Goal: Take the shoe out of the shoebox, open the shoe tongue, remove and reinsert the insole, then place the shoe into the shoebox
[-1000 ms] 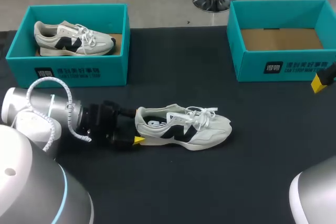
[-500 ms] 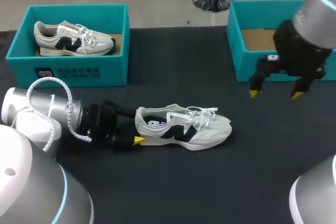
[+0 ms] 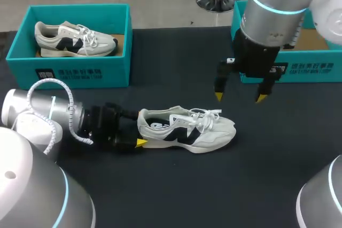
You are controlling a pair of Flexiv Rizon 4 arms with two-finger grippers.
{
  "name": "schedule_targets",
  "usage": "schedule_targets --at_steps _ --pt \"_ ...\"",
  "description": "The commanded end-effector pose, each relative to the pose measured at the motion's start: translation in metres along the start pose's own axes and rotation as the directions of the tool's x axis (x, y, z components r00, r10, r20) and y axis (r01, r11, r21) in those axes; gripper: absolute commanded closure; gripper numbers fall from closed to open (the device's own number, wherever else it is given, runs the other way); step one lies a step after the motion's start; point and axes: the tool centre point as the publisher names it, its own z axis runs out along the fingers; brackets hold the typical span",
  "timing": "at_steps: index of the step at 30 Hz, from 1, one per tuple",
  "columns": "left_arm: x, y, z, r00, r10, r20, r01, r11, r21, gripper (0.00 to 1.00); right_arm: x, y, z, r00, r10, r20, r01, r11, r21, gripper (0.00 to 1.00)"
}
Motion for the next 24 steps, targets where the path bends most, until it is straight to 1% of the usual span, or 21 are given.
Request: schedule_targets --at_steps 1,6,7,8,10,12,14,17,18,21,24 --pt "0.001 0.001 0.001 1.0 0.001 -0.001 -0.001 1.0 -0.003 1.0 0.007 0.005 -0.002 1.0 0.0 0.012 -0.001 0.999 0.047 0.0" --pt "0.001 0.001 0.001 1.0 0.001 -0.001 -0.001 1.0 -0.003 1.0 0.007 0.005 -0.002 1.0 0.0 0.012 -0.001 0.999 0.047 0.0" --pt "0.001 0.001 0.001 1.0 0.001 -0.001 -0.001 1.0 -0.003 1.0 0.015 0.01 -0.001 0.998 0.002 0.056 -0.008 0.995 0.095 0.0" --pt "0.001 0.001 0.001 1.0 0.001 -0.001 -0.001 1.0 -0.003 1.0 0.025 0.015 0.001 0.996 -0.005 0.086 -0.005 0.993 0.119 0.0" --pt "0.001 0.001 0.001 1.0 0.001 -0.001 -0.001 1.0 -0.003 1.0 0.045 0.028 0.01 0.991 -0.043 0.13 0.022 0.987 0.159 0.0" --pt "0.001 0.001 0.001 1.0 0.001 -0.001 -0.001 1.0 -0.003 1.0 0.067 0.036 0.017 0.983 -0.074 0.169 0.043 0.982 0.183 0.0" --pt "0.001 0.001 0.001 1.0 0.001 -0.001 -0.001 1.0 -0.003 1.0 0.082 0.042 0.026 0.968 -0.103 0.229 0.052 0.974 0.219 0.0" --pt "0.001 0.001 0.001 1.0 0.001 -0.001 -0.001 1.0 -0.003 1.0 0.096 0.048 0.038 0.942 -0.127 0.31 0.047 0.966 0.255 0.0" --pt "0.001 0.001 0.001 1.0 0.001 -0.001 -0.001 1.0 -0.003 1.0 0.101 0.048 0.042 0.937 -0.129 0.324 0.044 0.965 0.258 0.0" --pt "0.001 0.001 0.001 1.0 0.001 -0.001 -0.001 1.0 -0.003 1.0 0.11 0.05 0.055 0.924 -0.132 0.359 0.028 0.96 0.279 0.0" --pt "0.001 0.001 0.001 1.0 0.001 -0.001 -0.001 1.0 -0.003 1.0 0.119 0.05 0.07 0.92 -0.141 0.366 0.025 0.953 0.303 0.0"
